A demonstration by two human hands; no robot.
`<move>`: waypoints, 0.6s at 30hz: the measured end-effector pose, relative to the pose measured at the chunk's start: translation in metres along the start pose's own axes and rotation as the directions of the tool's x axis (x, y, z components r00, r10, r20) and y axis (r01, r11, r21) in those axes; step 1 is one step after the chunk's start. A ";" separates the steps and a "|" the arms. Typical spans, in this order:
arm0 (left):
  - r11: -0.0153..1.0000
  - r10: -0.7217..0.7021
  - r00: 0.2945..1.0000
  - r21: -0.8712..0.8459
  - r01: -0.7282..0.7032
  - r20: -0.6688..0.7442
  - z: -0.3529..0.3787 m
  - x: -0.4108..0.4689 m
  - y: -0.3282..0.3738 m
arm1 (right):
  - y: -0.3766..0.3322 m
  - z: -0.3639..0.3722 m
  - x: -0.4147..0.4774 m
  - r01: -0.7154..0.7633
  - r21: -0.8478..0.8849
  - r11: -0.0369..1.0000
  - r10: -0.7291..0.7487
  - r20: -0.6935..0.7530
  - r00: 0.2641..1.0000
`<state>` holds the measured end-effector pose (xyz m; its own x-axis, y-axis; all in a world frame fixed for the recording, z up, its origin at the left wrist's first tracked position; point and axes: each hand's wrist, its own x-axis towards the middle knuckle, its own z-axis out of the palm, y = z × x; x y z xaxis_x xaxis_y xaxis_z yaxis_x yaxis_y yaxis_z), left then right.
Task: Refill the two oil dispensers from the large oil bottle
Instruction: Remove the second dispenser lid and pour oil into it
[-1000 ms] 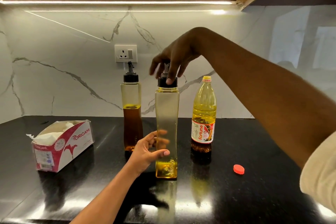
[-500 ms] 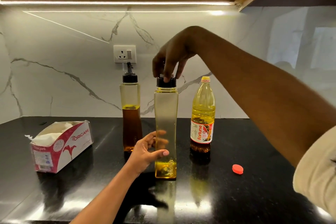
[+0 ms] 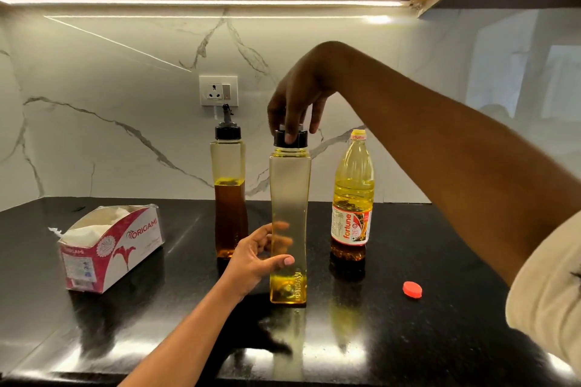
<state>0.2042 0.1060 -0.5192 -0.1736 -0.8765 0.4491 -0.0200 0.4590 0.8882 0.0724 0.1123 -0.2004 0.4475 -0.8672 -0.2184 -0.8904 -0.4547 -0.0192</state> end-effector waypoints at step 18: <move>1.000 0.003 1.000 -0.025 -0.003 0.002 0.000 -0.001 -0.001 | -0.003 -0.002 0.001 0.053 -0.024 0.998 -0.052 0.018 0.998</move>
<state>0.2039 0.1061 -0.5202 -0.1756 -0.8748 0.4515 0.0056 0.4578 0.8891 0.0763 0.1124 -0.1983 0.4918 -0.8385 -0.2346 -0.8635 -0.5044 -0.0073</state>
